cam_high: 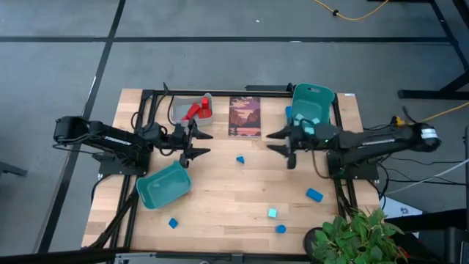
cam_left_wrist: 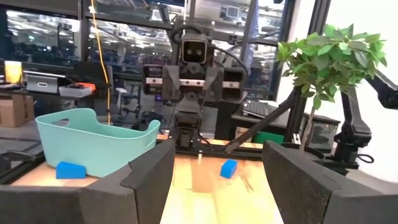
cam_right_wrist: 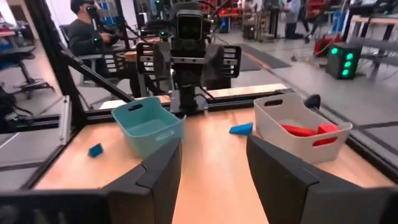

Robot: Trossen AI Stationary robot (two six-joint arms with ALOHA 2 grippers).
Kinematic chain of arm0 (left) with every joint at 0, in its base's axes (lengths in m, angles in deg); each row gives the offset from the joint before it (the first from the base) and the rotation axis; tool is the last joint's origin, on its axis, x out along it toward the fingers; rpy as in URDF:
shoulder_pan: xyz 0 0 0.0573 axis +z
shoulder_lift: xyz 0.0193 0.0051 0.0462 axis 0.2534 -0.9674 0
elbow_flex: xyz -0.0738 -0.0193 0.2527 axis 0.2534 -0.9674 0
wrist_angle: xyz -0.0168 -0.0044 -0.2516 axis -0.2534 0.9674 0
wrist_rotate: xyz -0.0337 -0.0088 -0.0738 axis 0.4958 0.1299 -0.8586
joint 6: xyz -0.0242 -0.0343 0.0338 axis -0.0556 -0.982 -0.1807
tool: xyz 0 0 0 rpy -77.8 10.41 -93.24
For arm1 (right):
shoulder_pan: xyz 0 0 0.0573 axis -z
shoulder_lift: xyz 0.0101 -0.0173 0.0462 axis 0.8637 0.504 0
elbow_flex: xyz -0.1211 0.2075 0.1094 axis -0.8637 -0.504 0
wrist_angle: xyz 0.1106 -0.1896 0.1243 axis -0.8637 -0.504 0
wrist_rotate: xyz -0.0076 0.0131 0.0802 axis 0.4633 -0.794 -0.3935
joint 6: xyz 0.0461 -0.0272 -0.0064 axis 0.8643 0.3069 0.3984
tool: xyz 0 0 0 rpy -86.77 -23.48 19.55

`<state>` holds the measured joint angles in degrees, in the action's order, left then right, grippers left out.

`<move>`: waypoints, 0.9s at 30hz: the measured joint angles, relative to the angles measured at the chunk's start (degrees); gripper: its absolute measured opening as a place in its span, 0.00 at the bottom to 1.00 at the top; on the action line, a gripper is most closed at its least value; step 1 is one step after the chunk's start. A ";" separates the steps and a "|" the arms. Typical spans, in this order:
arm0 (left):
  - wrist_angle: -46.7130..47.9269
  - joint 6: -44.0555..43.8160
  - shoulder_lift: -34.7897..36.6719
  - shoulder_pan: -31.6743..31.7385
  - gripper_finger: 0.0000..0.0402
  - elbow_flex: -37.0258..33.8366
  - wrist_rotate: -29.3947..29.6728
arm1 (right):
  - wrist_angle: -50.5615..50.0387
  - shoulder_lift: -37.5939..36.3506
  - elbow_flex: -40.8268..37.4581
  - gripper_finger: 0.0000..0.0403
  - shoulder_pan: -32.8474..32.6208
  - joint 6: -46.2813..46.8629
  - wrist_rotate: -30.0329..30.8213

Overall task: Sort & place blocks by color
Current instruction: Put the light blue block into the right green bin

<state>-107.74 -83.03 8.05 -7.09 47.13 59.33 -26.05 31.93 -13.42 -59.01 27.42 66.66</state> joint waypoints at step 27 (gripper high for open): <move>0.23 1.60 0.00 -0.17 0.59 0.00 0.54 | 16.60 13.23 -0.04 0.46 -1.30 3.64 -4.57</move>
<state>-107.52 -81.43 8.05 -7.26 47.13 59.87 -9.44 45.16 -13.46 -60.31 31.06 62.09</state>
